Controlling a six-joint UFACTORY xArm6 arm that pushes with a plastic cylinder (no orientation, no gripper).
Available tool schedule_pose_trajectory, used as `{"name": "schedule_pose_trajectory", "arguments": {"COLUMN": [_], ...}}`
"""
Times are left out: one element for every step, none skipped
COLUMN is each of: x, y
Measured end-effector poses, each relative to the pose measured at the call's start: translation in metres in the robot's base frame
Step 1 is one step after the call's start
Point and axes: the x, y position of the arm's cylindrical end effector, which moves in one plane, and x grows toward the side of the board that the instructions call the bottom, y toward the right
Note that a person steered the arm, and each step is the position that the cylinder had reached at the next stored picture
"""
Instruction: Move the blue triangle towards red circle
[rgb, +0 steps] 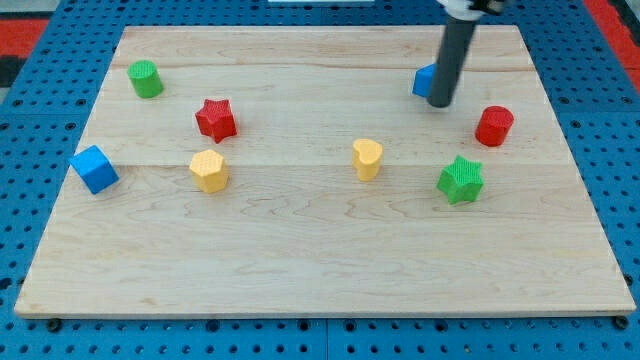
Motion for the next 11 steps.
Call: {"name": "schedule_pose_trajectory", "arguments": {"x": [-0.012,-0.017,-0.032,-0.036,-0.036,-0.036,-0.036,-0.036,-0.036,-0.036,-0.048], "y": [-0.052,-0.088,-0.093,-0.093,-0.083,-0.055,-0.023,0.011,0.035,0.055,0.051]}}
